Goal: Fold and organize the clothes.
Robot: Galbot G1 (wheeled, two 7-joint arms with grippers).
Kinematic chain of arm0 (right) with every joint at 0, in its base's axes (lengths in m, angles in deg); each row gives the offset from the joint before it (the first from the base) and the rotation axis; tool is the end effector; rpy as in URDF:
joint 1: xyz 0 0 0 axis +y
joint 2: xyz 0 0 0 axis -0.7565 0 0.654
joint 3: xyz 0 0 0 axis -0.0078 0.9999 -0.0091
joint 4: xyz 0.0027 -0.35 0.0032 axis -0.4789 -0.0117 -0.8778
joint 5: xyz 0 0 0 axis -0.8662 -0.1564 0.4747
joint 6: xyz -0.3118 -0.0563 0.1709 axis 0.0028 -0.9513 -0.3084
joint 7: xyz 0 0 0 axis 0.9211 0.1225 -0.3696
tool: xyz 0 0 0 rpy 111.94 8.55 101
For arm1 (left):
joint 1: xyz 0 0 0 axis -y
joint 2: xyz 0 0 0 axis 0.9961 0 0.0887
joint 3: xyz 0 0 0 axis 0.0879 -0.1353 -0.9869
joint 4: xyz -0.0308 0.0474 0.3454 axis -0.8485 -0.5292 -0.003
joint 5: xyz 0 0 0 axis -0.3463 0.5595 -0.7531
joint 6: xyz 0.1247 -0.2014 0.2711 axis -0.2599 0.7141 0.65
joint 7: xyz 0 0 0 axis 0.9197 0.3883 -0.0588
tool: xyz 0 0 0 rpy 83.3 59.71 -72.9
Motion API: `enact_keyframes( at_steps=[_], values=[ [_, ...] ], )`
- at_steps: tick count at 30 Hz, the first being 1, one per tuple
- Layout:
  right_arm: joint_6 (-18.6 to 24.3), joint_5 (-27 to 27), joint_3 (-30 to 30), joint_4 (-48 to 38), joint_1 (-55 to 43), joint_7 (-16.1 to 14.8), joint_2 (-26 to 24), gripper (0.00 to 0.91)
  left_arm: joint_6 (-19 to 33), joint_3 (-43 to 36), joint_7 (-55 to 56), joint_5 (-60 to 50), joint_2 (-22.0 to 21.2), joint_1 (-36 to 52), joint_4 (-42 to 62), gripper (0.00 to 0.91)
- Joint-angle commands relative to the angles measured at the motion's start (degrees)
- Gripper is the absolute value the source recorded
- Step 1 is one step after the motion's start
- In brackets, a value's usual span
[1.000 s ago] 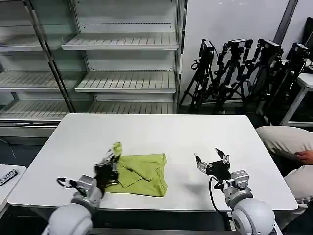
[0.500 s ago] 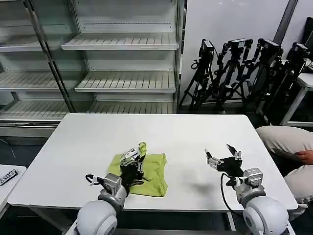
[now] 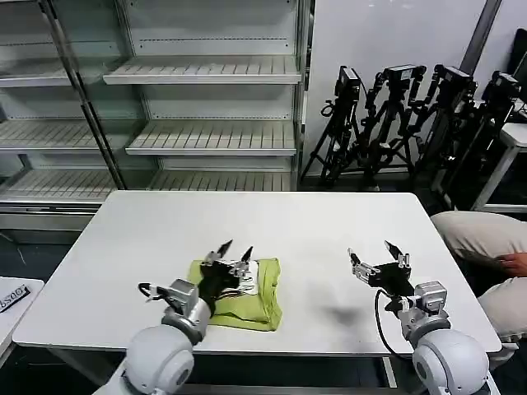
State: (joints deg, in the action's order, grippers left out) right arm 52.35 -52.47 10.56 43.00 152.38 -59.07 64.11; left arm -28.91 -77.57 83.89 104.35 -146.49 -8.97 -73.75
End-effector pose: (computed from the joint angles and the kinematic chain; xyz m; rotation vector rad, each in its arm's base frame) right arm 0.2602 -0.0708 -0.1949 0.2245 -2.9288 0.1610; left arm 0.2674 -0.0269 -0.1955 -0.4693 -2.8961 -0.1378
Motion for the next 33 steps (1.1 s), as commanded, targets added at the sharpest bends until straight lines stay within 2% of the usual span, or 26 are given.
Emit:
enact_keyframes(
  at_steps=[1, 5, 16, 17, 18, 19, 33],
  values=[
    [0.5, 0.1, -0.1, -0.7, -0.1, -0.2, 0.0, 0.907, -1.0, 12.9, 3.9, 2.9, 5.4, -11.6, 2.1, 0.907],
    [0.4, 0.1, 0.2, -0.9, -0.5, -0.1, -0.2, 0.907, -1.1, 11.9, 5.2, 5.0, 3.8, -12.9, 4.6, 0.907],
    [0.5, 0.1, 0.1, -0.7, -0.1, 0.0, -0.5, 0.907, -1.1, 7.5, 5.9, 7.8, 1.4, -9.4, 10.3, 0.907],
    [0.5, 0.1, 0.1, -0.7, -0.1, 0.0, -0.6, 0.907, -1.1, 7.4, 6.1, 7.8, 1.4, -9.2, 10.8, 0.665],
    [0.5, 0.1, 0.0, -0.6, -0.2, 0.0, -0.6, 0.907, -1.1, 7.4, 6.3, 7.9, 1.2, -9.0, 11.3, 0.071],
    [0.5, 0.1, 0.0, -0.6, -0.2, 0.0, -0.7, 0.907, -1.1, 7.5, 6.2, 8.1, 1.1, -8.8, 11.7, 0.03],
    [0.6, 0.1, 0.9, -1.2, -0.7, 0.0, -0.9, 0.907, -1.1, 6.8, 5.5, 8.6, 1.4, -8.2, 12.7, 0.04]
  ],
)
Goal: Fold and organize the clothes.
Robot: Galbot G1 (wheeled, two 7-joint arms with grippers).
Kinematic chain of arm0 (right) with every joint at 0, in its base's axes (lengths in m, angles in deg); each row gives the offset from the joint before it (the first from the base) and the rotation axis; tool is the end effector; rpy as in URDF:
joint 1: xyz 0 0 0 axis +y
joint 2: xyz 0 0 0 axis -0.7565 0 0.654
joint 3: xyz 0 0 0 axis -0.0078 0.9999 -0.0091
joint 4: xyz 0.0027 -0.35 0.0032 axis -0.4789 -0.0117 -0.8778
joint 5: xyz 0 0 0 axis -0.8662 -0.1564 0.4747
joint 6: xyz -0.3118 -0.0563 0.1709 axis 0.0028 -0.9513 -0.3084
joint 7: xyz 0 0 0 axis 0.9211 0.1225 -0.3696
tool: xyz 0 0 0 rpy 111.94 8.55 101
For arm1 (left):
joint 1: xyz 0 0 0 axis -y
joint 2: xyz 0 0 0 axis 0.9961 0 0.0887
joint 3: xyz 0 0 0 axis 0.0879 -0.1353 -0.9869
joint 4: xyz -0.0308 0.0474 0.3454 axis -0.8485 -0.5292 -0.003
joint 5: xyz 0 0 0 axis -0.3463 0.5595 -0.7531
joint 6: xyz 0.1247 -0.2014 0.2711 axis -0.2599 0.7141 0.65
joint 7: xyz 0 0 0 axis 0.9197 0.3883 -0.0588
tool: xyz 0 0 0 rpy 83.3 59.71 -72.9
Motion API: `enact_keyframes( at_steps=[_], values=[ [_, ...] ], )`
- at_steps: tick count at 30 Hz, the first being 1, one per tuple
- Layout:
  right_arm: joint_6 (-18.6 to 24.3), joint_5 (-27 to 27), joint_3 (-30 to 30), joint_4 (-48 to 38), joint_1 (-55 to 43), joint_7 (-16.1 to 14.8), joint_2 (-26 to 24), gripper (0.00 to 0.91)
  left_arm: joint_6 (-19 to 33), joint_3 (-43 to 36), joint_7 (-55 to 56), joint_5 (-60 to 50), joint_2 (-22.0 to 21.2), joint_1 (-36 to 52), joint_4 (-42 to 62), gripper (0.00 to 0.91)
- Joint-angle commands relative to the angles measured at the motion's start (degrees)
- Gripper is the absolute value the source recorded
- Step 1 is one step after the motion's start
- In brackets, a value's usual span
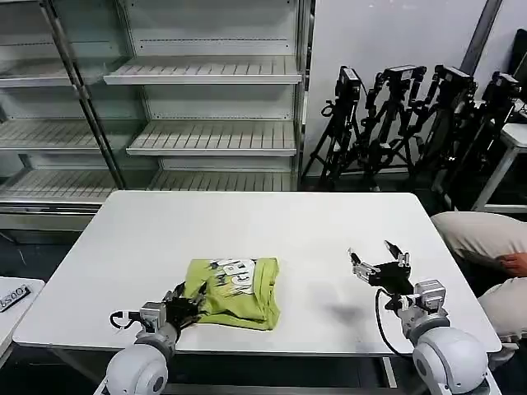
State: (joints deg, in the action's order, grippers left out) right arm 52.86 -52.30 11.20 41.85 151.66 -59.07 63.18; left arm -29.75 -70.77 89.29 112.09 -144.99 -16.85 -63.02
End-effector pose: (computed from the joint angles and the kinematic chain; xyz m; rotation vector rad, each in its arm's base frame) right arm 0.2654 -0.0727 -0.1980 0.2325 -2.9244 0.1769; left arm 0.2705 0.0283 -0.2789 -0.1305 -2.6173 -0.0586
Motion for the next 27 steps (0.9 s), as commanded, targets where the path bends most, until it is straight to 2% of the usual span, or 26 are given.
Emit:
enact_keyframes(
  at_steps=[1, 6, 9, 13, 17, 20, 22, 24, 27],
  values=[
    [0.1, 0.0, 0.2, -0.1, 0.0, 0.0, 0.1, 0.907, -0.2, 0.1, -0.1, 0.5, 0.0, -0.4, 2.0, 0.03],
    [0.1, -0.1, 0.3, 0.0, 0.0, 0.0, 0.2, 0.907, -0.2, 2.3, -2.6, -4.8, 1.4, -0.8, 0.9, 0.03],
    [0.1, -0.1, 0.3, 0.1, 0.0, 0.1, 0.3, 0.907, -0.2, 7.0, -6.4, -8.8, 4.4, -2.1, -0.5, 0.03],
    [0.3, -0.1, 0.3, 0.3, 0.0, 0.1, 0.4, 0.907, -0.1, 18.2, -13.4, -12.9, 11.4, -4.9, -1.6, 0.03],
    [0.7, -0.1, 0.5, 0.2, -0.1, -0.1, 0.5, 0.907, 0.0, 33.4, -20.4, -15.0, 19.5, -8.0, -0.1, 0.03],
    [1.0, -0.1, 0.9, 0.0, -0.4, -0.1, 0.6, 0.907, 0.0, 41.2, -24.6, -16.5, 24.7, -9.9, 0.2, 0.02],
    [1.0, -0.1, 1.0, -0.1, -0.5, -0.1, 0.8, 0.907, 0.1, 43.5, -26.3, -18.1, 26.9, -10.4, -0.7, 0.02],
    [1.0, -0.1, 1.2, -0.1, -0.6, -0.1, 1.1, 0.907, 0.2, 44.2, -27.4, -19.9, 27.1, -10.1, -3.6, 0.02],
    [1.0, -0.3, 1.3, 0.0, -0.4, 0.0, 1.3, 0.907, 0.6, 39.2, -28.0, -25.3, 22.6, -9.5, -11.8, 0.01]
  ],
)
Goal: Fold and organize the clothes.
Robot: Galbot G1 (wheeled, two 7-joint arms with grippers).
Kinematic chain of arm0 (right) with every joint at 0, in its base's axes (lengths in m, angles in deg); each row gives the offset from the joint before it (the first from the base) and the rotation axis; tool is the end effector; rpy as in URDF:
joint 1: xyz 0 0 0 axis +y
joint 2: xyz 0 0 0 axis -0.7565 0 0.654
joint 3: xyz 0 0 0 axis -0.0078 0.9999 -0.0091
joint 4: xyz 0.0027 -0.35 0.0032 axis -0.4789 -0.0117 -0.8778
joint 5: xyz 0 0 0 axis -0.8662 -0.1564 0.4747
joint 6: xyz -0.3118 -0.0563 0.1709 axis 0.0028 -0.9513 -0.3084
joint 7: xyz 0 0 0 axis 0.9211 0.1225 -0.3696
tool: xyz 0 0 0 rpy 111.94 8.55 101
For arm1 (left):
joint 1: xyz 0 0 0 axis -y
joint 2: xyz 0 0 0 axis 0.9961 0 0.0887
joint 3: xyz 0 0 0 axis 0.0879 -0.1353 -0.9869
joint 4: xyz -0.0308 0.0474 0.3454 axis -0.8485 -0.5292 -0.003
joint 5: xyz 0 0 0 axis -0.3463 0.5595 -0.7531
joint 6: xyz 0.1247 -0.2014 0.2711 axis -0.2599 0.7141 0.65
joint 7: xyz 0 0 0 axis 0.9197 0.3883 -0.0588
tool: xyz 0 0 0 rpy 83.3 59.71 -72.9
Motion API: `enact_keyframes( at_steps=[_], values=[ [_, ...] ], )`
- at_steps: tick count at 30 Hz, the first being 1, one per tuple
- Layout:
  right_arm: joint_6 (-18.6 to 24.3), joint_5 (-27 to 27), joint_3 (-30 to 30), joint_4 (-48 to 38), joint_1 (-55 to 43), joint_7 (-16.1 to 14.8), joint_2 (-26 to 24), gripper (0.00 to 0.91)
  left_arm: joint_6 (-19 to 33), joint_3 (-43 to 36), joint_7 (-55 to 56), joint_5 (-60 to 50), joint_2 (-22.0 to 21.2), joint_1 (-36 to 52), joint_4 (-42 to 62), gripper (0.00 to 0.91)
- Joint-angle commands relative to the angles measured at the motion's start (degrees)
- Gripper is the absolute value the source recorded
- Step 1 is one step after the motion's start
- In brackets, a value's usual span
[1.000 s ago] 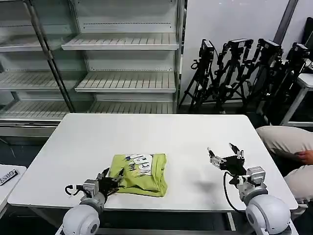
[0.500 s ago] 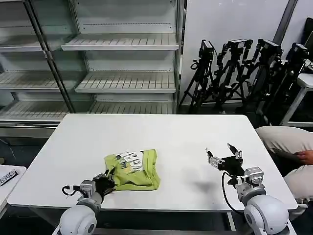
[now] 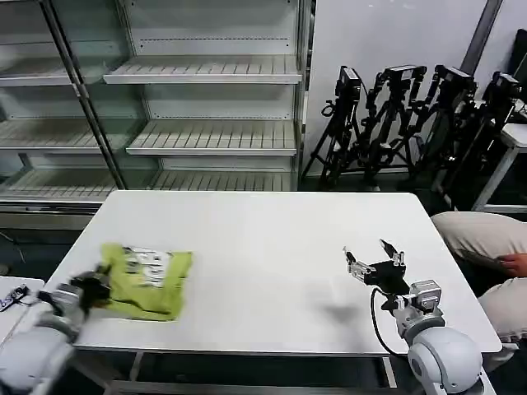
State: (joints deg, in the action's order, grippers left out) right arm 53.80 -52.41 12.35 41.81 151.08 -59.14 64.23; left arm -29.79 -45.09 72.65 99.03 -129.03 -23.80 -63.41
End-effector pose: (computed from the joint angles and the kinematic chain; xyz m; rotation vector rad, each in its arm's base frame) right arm 0.2667 -0.0648 -0.1993 0.2587 -2.9438 0.1475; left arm 0.2723 0.1924 -0.1976 0.0912 -2.6564 -0.6589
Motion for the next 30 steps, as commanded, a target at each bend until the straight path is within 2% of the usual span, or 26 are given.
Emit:
enact_keyframes(
  at_steps=[1, 5, 6, 8, 10, 13, 15, 18, 22, 23, 24, 25, 26, 30],
  values=[
    [0.1, -0.3, 0.1, 0.1, 0.2, 0.1, 0.2, 0.907, 0.8, 10.9, -11.3, -15.0, 4.6, -2.3, -13.4, 0.02],
    [-0.1, -0.5, -0.4, 0.5, 1.0, 0.1, 0.1, 0.907, 2.1, -17.4, -10.3, -32.8, -7.0, -2.2, -21.2, 0.02],
    [-0.1, -0.5, -0.6, 0.6, 1.1, 0.2, 0.1, 0.907, 3.0, -22.2, -9.7, -37.7, -7.6, -2.5, -20.9, 0.02],
    [-0.4, -0.6, -0.9, 0.9, 1.2, 0.3, 0.0, 0.907, 4.1, -37.9, -7.8, -43.8, -15.3, -3.5, -18.8, 0.02],
    [-0.6, -0.6, -1.1, 1.1, 1.2, 0.4, -0.1, 0.907, 4.4, -45.7, -6.1, -44.6, -19.8, -2.8, -16.6, 0.02],
    [-0.9, -0.7, -1.2, 1.4, 1.0, 0.5, -0.4, 0.907, 5.2, -50.8, -4.8, -45.9, -26.1, 0.7, -13.2, 0.02],
    [-1.0, -0.6, -1.3, 1.5, 0.6, 0.5, -0.5, 0.907, 4.7, -50.8, -4.2, -45.3, -29.0, 3.5, -10.8, 0.03],
    [-0.9, -0.9, -1.4, 1.2, -0.2, -0.1, -0.5, 0.907, 3.9, -49.2, -3.9, -44.6, -31.1, 8.0, -7.9, 0.03],
    [0.0, -1.1, -1.6, 0.3, -2.3, -1.4, -1.0, 0.907, 2.5, -48.1, -3.9, -42.7, -31.8, 10.8, -7.0, 0.03],
    [-1.3, -1.9, -1.8, 0.1, -2.9, -1.8, -1.2, 0.907, 2.2, -48.2, -3.9, -42.6, -32.3, 11.4, -6.7, 0.04],
    [-1.4, -1.9, -1.9, 0.0, -3.4, -2.4, -1.4, 0.907, 1.9, -48.4, -3.8, -42.6, -32.9, 11.8, -6.1, 0.091],
    [-0.1, -1.1, -1.8, -0.4, -3.8, -2.3, -1.6, 0.907, 1.5, -48.9, -3.4, -42.5, -33.6, 12.3, -5.5, 0.907],
    [2.5, -0.2, -1.6, -0.8, -4.2, -1.8, -1.8, 0.907, 1.4, -49.3, -2.9, -41.3, -34.8, 12.9, -4.7, 0.907],
    [1.9, -0.5, -2.0, -2.4, -5.7, -2.0, -2.2, 0.907, 0.3, -50.6, 0.1, -34.8, -39.6, 15.0, -2.4, 0.907]
  ],
)
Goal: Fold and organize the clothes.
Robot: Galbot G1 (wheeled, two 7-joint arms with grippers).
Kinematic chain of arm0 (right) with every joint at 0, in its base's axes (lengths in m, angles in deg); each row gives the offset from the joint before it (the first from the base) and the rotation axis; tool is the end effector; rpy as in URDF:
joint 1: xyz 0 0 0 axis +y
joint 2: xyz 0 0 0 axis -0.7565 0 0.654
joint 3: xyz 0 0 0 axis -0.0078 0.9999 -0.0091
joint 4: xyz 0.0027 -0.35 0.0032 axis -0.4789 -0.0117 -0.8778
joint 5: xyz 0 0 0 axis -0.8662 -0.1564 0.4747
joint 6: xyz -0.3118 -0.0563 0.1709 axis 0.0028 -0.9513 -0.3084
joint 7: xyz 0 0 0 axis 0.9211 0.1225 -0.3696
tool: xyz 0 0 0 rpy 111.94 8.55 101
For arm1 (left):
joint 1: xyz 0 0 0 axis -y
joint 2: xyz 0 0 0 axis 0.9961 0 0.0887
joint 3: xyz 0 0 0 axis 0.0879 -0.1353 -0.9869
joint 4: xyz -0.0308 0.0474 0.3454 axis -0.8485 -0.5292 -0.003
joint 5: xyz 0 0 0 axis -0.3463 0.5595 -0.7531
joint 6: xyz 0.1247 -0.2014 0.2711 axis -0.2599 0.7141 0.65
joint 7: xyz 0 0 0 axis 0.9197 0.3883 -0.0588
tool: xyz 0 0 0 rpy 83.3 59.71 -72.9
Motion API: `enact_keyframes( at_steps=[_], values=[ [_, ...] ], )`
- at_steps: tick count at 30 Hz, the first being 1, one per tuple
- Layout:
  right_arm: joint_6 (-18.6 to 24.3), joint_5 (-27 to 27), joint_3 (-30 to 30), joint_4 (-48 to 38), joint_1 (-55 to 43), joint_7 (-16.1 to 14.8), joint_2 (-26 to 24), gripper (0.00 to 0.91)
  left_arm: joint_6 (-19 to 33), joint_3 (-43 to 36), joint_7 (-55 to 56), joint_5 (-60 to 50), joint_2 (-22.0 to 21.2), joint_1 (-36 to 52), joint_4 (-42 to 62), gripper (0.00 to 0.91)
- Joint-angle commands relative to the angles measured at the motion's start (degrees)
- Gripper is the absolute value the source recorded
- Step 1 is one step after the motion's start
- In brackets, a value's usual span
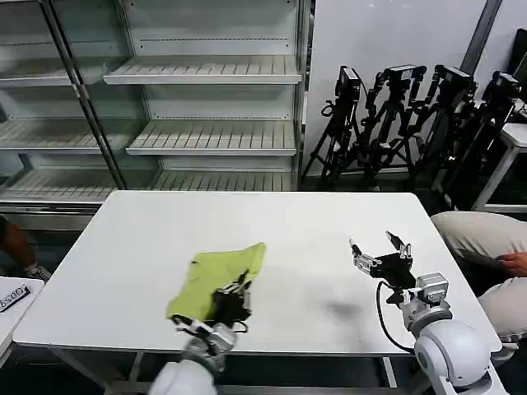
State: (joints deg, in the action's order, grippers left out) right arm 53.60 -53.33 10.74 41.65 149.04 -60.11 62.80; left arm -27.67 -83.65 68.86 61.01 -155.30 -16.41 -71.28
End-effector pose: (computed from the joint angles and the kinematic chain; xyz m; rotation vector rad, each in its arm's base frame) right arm 0.2749 -0.0762 -0.1852 0.2372 -2.9805 0.2164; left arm 0.2322 -0.0813 -0.2431 -0.5422 -2.8223 -0.8029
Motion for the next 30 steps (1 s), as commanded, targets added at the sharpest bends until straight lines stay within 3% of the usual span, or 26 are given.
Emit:
enact_keyframes(
  at_steps=[1, 8, 11, 14, 22, 27, 30],
  values=[
    [2.1, 0.5, -0.4, -2.5, -3.8, -0.9, -0.8, 0.907, -1.8, -12.0, 4.4, 4.4, -13.9, 7.9, 5.6, 0.907],
    [2.3, 0.5, -0.4, -4.1, -3.9, -1.9, -0.3, 0.907, -2.1, -6.7, 7.6, 16.7, -14.1, 11.3, 2.1, 0.907],
    [2.8, 0.2, -0.2, -5.0, -3.9, -2.4, -0.1, 0.907, -1.8, 0.6, 6.9, 22.0, -9.8, 12.2, -0.2, 0.907],
    [3.6, -0.2, -0.3, -5.9, -3.9, -2.7, -0.1, 0.907, -1.9, 3.0, 7.0, 29.8, -6.8, 10.5, -2.1, 0.907],
    [3.5, -0.1, -1.0, -4.9, -4.0, -2.9, -0.9, 0.907, 0.9, -5.4, 5.8, 25.2, -9.8, 5.0, -2.6, 0.907],
    [3.8, -0.6, -1.4, -5.6, -3.9, -2.9, -0.8, 0.907, 1.1, 4.6, 5.0, 24.8, -6.9, 8.0, -1.4, 0.907],
    [4.9, -1.5, -3.1, -6.8, -3.4, -4.3, -2.1, 0.907, 3.8, 12.4, 4.4, 23.7, -3.6, 7.8, 1.3, 0.907]
  ],
)
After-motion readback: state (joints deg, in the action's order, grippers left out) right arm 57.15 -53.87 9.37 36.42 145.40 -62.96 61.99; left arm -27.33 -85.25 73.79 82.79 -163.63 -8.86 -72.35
